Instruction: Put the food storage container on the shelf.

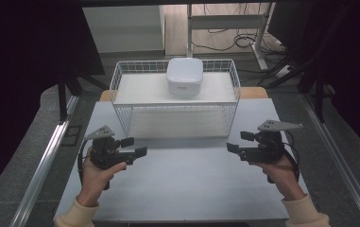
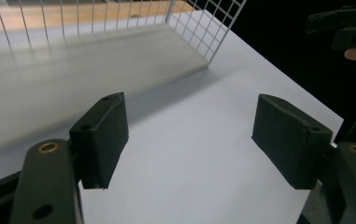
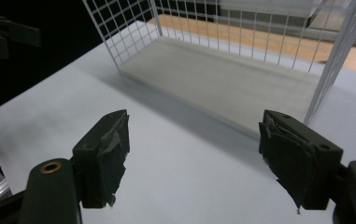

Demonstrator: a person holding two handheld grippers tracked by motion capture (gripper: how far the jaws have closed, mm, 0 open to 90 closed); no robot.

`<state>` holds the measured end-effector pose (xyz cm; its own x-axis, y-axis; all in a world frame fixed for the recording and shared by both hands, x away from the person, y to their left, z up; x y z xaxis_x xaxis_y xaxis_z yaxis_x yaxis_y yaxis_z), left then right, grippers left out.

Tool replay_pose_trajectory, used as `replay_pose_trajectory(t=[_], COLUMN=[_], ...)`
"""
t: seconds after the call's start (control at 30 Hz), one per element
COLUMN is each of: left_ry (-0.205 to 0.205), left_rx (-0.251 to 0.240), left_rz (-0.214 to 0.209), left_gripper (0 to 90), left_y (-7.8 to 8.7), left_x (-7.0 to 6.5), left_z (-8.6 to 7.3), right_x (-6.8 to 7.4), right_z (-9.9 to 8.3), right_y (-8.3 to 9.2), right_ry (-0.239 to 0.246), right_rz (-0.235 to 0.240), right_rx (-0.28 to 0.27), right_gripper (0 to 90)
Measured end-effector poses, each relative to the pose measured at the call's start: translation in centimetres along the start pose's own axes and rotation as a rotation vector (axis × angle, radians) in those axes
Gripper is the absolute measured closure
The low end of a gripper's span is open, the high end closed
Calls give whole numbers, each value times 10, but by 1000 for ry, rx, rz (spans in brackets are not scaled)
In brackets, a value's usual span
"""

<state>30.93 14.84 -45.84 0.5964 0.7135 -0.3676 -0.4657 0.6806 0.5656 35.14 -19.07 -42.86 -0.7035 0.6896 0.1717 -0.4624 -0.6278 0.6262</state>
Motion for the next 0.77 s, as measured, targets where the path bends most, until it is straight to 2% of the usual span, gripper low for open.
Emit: replay_pose_trajectory(t=[0.2,0.3,0.37,0.47,0.77], left_ry=[37,37,33,12,31], left_rx=[56,84,91,94,85], left_rz=[30,48,54,70,71], left_gripper=[263,263,262,263,258], left_y=[-11,-18,-21,-22,-24], left_x=[11,16,16,16,19], left_z=[-29,-38,-38,-38,-36], right_x=[2,-1,-4,-6,-7], right_z=[-24,-36,-42,-42,-39], right_y=[-15,-23,-28,-29,-23], right_ry=[-15,-32,-35,-35,-26], right_rz=[15,19,16,11,15], right_rx=[17,19,37,35,10], right_gripper=[246,246,246,247,215])
Point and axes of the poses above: each handheld gripper's, and its own axes: y roughly backward along the jaws, z roughly out of its top, x roughly to its left, the point moved 8 cm from there along -y, roughly forward along the jaws, and after that the axes turned 8 degrees about x, right-handed, at the moved point
